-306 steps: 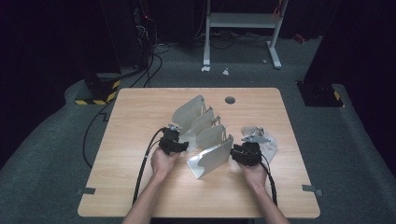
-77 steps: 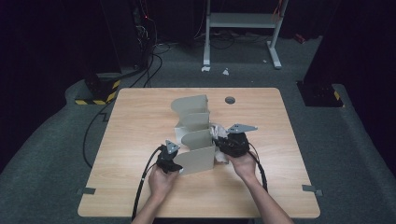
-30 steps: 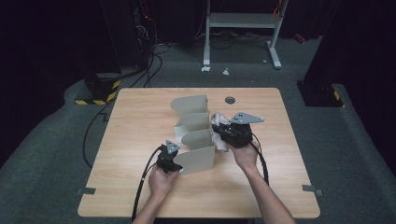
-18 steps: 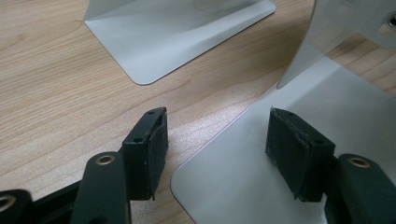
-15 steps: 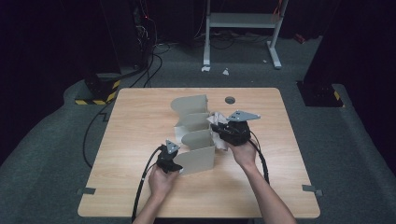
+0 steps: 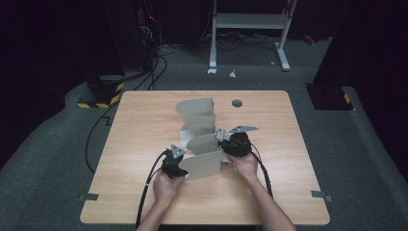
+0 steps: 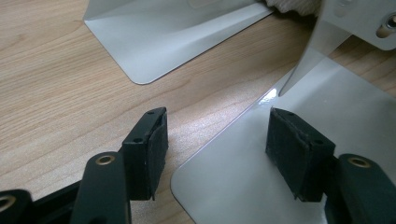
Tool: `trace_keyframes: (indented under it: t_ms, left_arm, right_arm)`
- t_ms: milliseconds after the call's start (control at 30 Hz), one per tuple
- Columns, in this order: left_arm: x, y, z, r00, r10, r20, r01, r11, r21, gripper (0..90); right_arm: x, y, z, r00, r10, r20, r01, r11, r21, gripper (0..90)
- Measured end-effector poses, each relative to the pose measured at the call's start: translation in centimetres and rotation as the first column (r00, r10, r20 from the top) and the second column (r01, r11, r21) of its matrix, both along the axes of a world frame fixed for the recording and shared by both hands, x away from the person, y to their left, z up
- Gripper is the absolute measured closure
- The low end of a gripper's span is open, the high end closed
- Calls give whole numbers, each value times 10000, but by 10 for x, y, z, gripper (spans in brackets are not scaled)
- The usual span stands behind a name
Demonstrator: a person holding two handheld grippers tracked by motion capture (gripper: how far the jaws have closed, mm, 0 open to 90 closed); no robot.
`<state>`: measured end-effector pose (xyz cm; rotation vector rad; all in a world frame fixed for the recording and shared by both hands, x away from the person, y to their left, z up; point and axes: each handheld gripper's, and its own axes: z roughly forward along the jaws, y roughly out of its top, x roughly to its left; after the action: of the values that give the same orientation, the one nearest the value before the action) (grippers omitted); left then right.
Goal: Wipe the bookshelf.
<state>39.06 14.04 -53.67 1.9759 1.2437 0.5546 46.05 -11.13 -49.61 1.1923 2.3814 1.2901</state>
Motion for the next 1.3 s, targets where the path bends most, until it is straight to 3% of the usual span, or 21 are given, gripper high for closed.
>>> trace_keyframes:
  t_ms: [167, 267, 333, 467, 500, 600, 767, 900, 1100, 1167, 1300]
  left_arm:
    - [0, 0, 0, 10000, -16, 23, 16, 10000, 35, 389]
    - [0, 0, 0, 10000, -38, 21, 38, 10000, 32, 388]
    - [0, 0, 0, 10000, -35, 18, 35, 10000, 20, 388]
    - [0, 0, 0, 10000, -40, 15, 40, 10000, 10, 386]
    - [1, 0, 0, 10000, -44, 16, 44, 10000, 9, 386]
    - [1, 0, 0, 10000, -47, 16, 47, 10000, -3, 385]
    - [1, 0, 0, 10000, -43, 9, 43, 10000, -9, 384]
    - [1, 0, 0, 10000, -56, 1, 56, 10000, 9, 384]
    - [1, 0, 0, 10000, -55, 9, 55, 10000, -22, 384]
    - [1, 0, 0, 10000, -58, 14, 58, 10000, -13, 384]
    - [1, 0, 0, 10000, -53, 17, 53, 10000, -4, 384]
  right_arm:
    - [10, 6, -21, 9981, -400, -467, 392, 9991, -166, 804]
    - [13, 7, -26, 9966, -489, -666, 474, 9986, -239, 803]
    - [14, 5, -25, 9955, -554, -772, 555, 9985, -18, 803]
    - [9, 3, -11, 9982, -489, -343, 491, 9988, 56, 803]
    - [4, 1, 9, 9993, -333, 189, 329, 9992, 221, 804]
    - [-2, -1, 28, 9980, -177, 613, 153, 9991, 393, 803]
    - [-12, -1, 64, 9875, 191, 1566, -309, 9968, 737, 803]
    - [-19, 3, 81, 9772, 363, 2092, -473, 9977, 477, 803]
    - [-20, 7, 95, 9698, 486, 2392, -671, 9953, 695, 803]
    - [-18, 10, 95, 9684, 542, 2433, -694, 9961, 546, 803]
    - [-11, 6, 88, 9728, 478, 2266, -664, 9949, 753, 803]
